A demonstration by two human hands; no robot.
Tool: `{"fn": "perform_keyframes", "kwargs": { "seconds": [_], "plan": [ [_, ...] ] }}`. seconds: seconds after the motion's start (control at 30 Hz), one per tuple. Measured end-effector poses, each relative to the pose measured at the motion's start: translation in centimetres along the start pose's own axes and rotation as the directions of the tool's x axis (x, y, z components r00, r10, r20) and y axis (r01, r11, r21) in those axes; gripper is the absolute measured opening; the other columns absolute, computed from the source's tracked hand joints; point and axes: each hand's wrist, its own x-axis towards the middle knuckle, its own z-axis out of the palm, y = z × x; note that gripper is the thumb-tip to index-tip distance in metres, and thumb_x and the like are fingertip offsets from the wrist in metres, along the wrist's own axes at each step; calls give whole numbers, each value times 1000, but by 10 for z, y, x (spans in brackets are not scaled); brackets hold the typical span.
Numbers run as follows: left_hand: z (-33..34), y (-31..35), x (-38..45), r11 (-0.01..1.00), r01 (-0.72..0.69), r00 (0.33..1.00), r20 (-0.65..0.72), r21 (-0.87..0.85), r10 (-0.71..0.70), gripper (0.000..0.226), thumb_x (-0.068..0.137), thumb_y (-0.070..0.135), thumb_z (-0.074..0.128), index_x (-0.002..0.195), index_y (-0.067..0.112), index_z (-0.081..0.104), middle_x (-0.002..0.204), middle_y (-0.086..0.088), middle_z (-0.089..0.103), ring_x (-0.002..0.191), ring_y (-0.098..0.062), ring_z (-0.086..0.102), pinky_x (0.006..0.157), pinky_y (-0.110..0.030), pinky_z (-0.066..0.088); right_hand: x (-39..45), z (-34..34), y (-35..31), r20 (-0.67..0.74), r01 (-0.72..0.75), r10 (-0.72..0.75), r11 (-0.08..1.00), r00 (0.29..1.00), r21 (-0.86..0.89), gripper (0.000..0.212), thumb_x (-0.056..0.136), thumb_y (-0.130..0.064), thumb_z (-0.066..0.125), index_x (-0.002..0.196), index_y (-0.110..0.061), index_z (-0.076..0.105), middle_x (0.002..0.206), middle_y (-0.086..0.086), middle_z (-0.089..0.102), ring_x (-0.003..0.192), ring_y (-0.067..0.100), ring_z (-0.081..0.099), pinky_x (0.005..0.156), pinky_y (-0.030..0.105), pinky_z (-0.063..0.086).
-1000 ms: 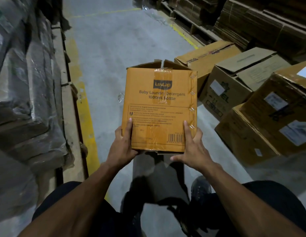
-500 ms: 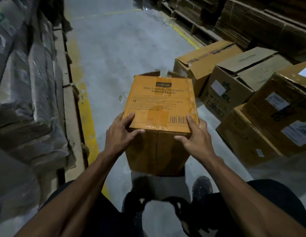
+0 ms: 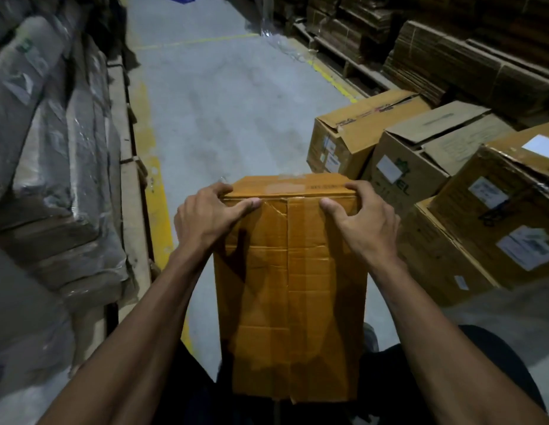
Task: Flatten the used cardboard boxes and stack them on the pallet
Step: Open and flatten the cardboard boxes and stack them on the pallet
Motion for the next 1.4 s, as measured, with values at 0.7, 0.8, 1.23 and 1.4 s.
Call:
{"fn": "perform_keyframes", "kwargs": {
  "seconds": [0.7,0.8,1.23,1.4],
  "plan": [
    [128,-59,-108,664,629,738,578,-404,-348,121,41,83,75,143,29,42,133,-1,59,115,-27,60,99,-53,51,-57,65,116,308,-608,531,745,789,274,96,73,-61,78,148,-27,29,136,6,54,124,32,54,103,51,45],
    [123,-59,-95,706,609,762,516,-363,-392,120,37,92,67,137,26,50,128,-3,63,112,-29,62,99,-53,51,-48,69,112,269,-579,520,781,811,235,98,67,-70,77,144,-29,32,132,2,56,121,30,56,103,53,47],
    [147,-93,-41,814,569,770,424,-120,-476,75,86,69,57,138,16,44,130,-12,60,117,-37,57,97,-46,47,-8,130,112,439,-484,437,875,785,-4,100,88,-58,66,156,-40,-4,156,5,32,137,34,42,109,56,40],
    [163,-102,-45,830,538,800,401,-150,-446,75,87,68,56,138,15,38,125,-12,61,112,-36,60,93,-45,49,-6,139,120,417,-467,477,874,773,-135,98,92,-59,60,155,-40,-12,155,9,30,135,37,44,106,57,41]
  ]
}}
